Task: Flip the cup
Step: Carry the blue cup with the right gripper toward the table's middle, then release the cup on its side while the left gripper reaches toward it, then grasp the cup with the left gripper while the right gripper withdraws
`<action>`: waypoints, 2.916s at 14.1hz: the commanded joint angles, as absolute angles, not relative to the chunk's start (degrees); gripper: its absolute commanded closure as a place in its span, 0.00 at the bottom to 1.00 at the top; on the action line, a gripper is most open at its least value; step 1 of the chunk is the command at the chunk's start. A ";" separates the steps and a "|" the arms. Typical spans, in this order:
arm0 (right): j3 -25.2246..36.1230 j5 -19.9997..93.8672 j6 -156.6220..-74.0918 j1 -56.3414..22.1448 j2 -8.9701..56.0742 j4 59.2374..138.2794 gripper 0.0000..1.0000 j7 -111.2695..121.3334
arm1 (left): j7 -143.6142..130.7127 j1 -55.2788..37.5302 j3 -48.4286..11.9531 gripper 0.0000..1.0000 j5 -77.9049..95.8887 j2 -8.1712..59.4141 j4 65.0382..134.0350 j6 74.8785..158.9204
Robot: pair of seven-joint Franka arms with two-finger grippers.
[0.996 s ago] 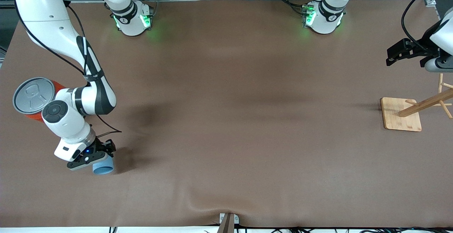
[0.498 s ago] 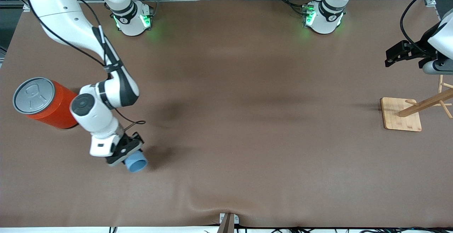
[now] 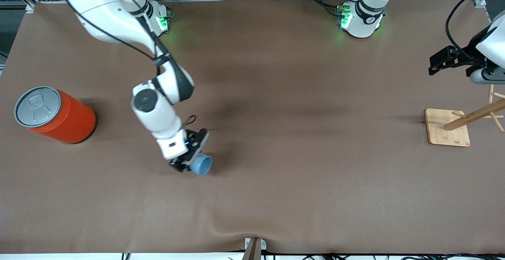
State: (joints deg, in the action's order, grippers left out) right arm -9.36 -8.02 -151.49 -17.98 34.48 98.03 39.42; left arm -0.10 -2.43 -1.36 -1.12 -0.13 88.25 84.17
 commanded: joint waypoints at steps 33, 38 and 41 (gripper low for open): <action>-8.53 -5.98 -141.26 -10.38 32.09 91.67 0.00 5.73 | -3.87 -8.17 -8.52 0.00 16.25 9.74 92.54 93.05; -8.44 -6.42 -127.56 -6.34 27.43 91.67 0.00 0.35 | -2.55 -9.66 -15.11 0.00 25.74 22.56 91.06 108.60; -8.44 -6.33 -121.49 -2.82 24.27 92.02 0.00 0.18 | 3.04 -11.07 -15.38 0.00 30.48 31.26 86.94 113.11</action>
